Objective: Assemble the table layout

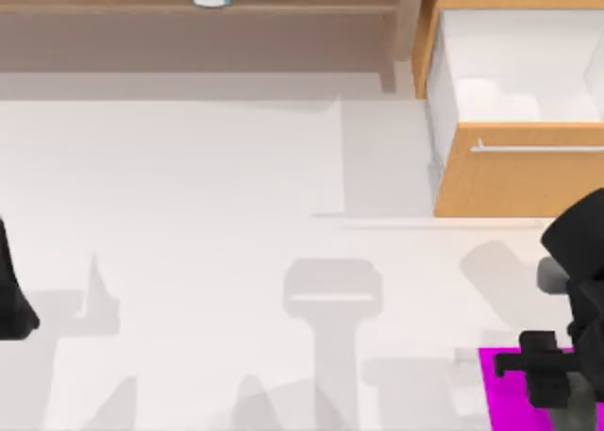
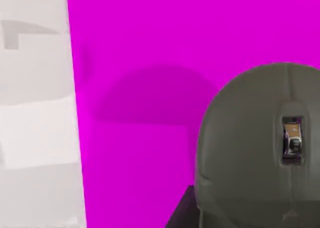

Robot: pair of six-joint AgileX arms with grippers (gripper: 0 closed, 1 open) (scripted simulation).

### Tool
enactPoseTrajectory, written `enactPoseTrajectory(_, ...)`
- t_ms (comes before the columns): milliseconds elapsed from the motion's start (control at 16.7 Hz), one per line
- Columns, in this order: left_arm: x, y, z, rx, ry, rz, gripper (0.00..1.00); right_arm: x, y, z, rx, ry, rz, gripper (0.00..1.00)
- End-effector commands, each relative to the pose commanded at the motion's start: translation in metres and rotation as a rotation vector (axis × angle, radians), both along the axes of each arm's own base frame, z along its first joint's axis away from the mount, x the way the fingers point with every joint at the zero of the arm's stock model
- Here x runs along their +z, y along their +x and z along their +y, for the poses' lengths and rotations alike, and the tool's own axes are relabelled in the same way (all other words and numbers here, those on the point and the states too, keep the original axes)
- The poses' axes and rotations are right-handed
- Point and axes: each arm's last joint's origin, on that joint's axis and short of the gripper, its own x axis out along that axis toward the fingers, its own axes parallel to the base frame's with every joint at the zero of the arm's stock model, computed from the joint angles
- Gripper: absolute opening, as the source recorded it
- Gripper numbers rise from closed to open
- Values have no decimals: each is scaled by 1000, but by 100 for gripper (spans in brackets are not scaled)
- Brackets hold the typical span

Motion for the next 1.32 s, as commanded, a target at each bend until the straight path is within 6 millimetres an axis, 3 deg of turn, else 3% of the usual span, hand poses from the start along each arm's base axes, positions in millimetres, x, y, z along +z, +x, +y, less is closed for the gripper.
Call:
enactPoseTrajectory(900, 0, 0, 0, 0, 0, 0, 100, 25, 11, 6, 2, 74, -136, 0)
enactPoseTrajectory(1320, 0, 0, 0, 0, 0, 0, 100, 26, 12, 7, 4, 83, -153, 0)
